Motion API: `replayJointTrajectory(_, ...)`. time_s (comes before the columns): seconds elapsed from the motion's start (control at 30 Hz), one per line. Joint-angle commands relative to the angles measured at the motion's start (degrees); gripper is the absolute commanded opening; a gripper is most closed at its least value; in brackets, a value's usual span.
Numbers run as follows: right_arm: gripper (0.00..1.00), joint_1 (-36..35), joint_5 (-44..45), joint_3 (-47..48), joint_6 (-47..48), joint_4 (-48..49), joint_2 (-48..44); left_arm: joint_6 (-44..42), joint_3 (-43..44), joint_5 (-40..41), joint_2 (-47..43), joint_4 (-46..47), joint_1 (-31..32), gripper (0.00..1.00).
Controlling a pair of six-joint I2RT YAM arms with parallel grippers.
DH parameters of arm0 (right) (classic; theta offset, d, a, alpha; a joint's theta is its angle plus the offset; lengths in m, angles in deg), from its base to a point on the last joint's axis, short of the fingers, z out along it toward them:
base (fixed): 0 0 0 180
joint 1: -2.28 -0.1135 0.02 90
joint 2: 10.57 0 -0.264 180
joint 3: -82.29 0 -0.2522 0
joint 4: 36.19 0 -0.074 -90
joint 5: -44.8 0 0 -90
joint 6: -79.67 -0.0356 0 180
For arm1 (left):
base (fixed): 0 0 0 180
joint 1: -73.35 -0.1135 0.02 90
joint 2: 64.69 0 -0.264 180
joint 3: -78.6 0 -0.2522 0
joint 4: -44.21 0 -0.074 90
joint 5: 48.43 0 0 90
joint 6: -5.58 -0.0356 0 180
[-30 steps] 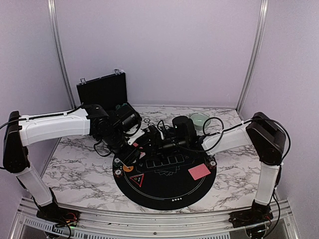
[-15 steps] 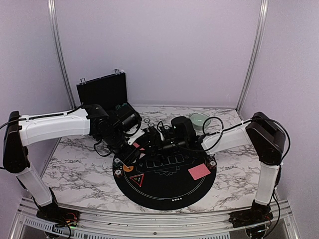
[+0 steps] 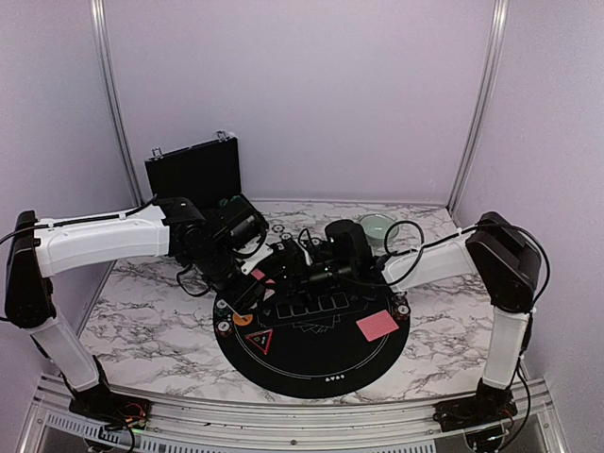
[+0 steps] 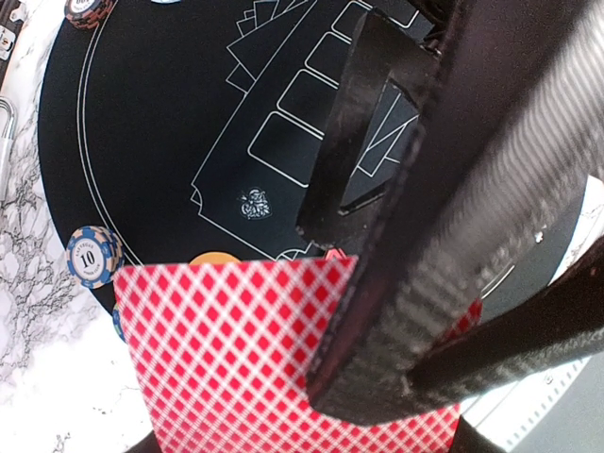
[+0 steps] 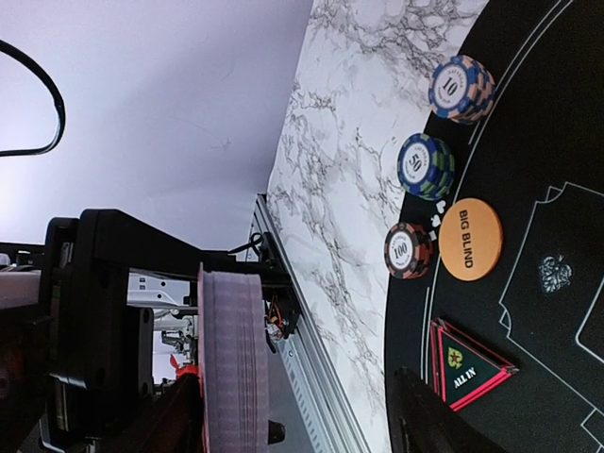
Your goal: Distribute texas hold em gaming equipment
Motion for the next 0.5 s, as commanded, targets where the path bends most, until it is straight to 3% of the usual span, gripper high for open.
replayJointTrajectory(0.0,0.65,0.81,1.66,-0.11,1.03,-1.33,-1.38,-0.4,1.51,0.03,-2.66,0.0,-0.29,0.5)
replayJointTrajectory(0.47,0.65,1.67,1.93,-1.39,1.07,-1.27,-3.0,-0.33,1.51,-0.04,-2.67,0.04,-0.34,0.5)
